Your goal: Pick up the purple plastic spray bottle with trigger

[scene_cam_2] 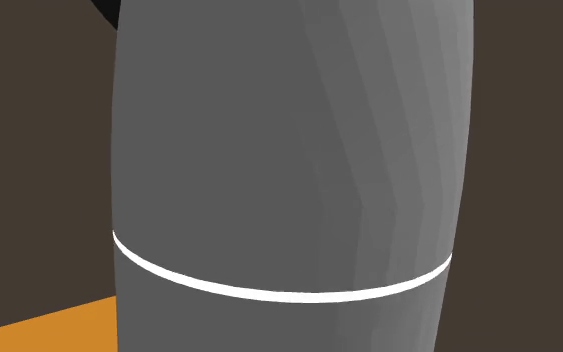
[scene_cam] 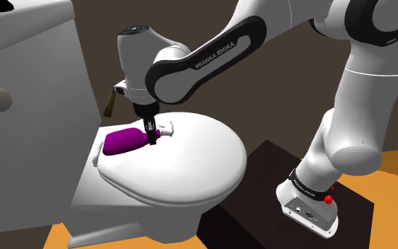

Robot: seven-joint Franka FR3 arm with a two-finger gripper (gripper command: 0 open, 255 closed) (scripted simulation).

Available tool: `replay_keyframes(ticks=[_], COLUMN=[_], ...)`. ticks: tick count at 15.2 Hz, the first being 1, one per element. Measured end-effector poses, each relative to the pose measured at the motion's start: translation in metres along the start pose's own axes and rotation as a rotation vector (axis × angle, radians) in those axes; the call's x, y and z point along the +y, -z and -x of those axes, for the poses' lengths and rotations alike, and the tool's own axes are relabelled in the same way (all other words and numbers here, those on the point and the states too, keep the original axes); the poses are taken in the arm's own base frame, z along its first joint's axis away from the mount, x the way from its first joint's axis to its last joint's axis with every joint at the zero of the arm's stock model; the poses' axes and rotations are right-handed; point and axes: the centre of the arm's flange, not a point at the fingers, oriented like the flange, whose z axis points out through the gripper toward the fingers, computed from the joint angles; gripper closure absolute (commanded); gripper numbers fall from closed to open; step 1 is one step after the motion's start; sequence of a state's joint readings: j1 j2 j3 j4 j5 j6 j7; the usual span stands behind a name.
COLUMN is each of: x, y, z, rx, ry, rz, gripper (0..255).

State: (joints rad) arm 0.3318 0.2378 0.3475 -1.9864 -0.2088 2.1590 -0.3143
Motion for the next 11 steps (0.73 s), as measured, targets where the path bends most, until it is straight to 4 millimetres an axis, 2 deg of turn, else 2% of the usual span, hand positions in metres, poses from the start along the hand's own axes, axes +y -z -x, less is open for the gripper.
replay_keyframes(ticks=[11], x=[0.004], y=[0.055], z=[0.005], rx=[0.0], ry=[0.0], rz=[0.0], gripper=[255])
